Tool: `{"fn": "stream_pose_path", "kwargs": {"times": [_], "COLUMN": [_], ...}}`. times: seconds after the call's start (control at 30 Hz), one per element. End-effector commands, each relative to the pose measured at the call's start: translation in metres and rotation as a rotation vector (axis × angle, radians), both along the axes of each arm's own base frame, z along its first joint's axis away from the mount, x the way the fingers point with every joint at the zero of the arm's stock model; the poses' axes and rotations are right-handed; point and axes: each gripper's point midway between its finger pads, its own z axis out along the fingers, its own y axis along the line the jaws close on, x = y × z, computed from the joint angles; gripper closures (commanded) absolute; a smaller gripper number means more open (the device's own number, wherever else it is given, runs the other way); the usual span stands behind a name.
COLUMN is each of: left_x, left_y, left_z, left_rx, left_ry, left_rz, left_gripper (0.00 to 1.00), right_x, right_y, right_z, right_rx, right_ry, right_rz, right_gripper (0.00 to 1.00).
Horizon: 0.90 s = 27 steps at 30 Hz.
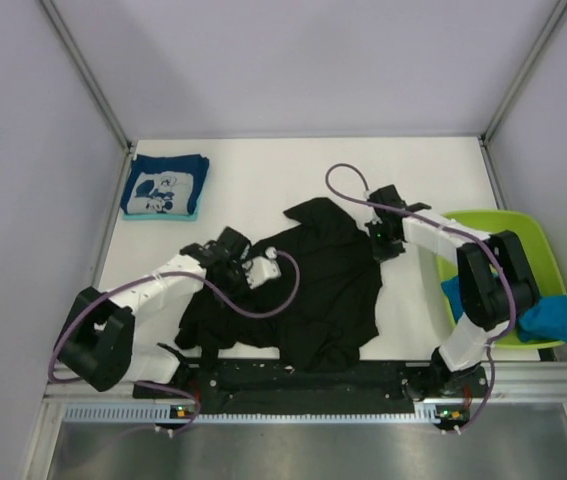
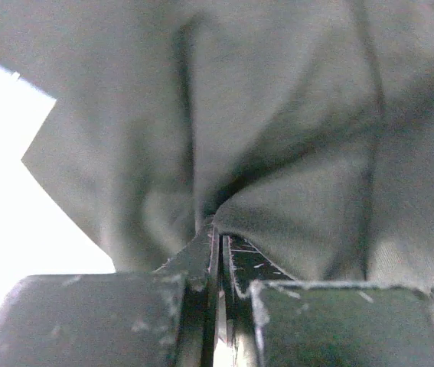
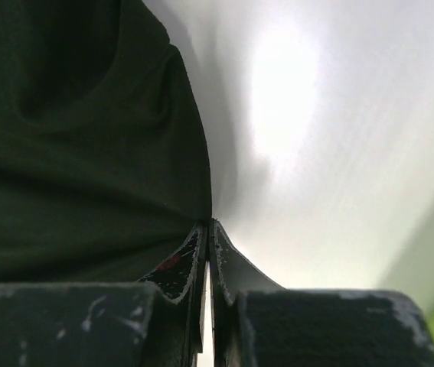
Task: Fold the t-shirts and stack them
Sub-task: Flatten out the tshirt
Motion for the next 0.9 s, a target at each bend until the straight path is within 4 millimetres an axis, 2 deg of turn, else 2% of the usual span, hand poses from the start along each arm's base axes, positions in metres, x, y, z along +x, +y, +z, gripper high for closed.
{"fn": "stream_pose_path", "kwargs": {"times": [0.0, 0.03, 0.07, 0.13, 0.17, 0.2, 0.3, 0.4, 0.5, 0.57, 0.7, 0.8, 0.87], "left_x": [0.096, 0.103, 0.109, 0.113, 0.113, 0.112, 0.104, 0.081, 0.062, 0.053, 0.057, 0.068, 0.074], "left_y": [0.026, 0.034, 0.039, 0.044, 0.044, 0.043, 0.033, 0.006, -0.014, -0.021, -0.020, -0.012, -0.004], "left_z": [0.042, 0.046, 0.051, 0.057, 0.061, 0.064, 0.080, 0.103, 0.106, 0.092, 0.064, 0.053, 0.045], "left_rx": [-0.048, -0.057, -0.066, -0.087, -0.097, -0.106, -0.169, -0.304, -0.339, -0.290, -0.171, -0.105, -0.065], "left_ry": [-0.226, -0.223, -0.220, -0.204, -0.198, -0.195, -0.178, -0.072, 0.006, 0.020, -0.020, -0.034, -0.044], "left_rz": [0.219, 0.243, 0.257, 0.256, 0.255, 0.249, 0.223, 0.148, 0.137, 0.120, 0.138, 0.191, 0.221], "left_gripper": [1.00, 0.96, 0.85, 0.53, 0.42, 0.37, 0.32, 0.28, 0.22, 0.19, 0.18, 0.22, 0.30], "right_x": [-0.015, -0.020, -0.024, -0.027, -0.025, -0.021, 0.003, 0.038, 0.080, 0.108, 0.156, 0.173, 0.176], "right_y": [-0.047, -0.050, -0.052, -0.054, -0.055, -0.054, -0.044, -0.029, -0.017, -0.011, 0.007, 0.034, 0.050], "right_z": [0.028, 0.029, 0.031, 0.035, 0.039, 0.044, 0.067, 0.089, 0.103, 0.097, 0.083, 0.063, 0.049], "right_rx": [-0.070, -0.078, -0.085, -0.088, -0.095, -0.099, -0.079, -0.054, -0.071, -0.097, -0.097, -0.001, 0.065], "right_ry": [-0.073, -0.074, -0.072, -0.075, -0.078, -0.088, -0.143, -0.208, -0.268, -0.272, -0.279, -0.242, -0.209], "right_rz": [-0.143, -0.146, -0.150, -0.144, -0.135, -0.122, -0.061, 0.017, 0.090, 0.107, 0.142, 0.190, 0.219], "right_gripper": [1.00, 1.00, 1.00, 0.98, 0.88, 0.72, 0.57, 0.52, 0.48, 0.47, 0.46, 0.45, 0.43]}}
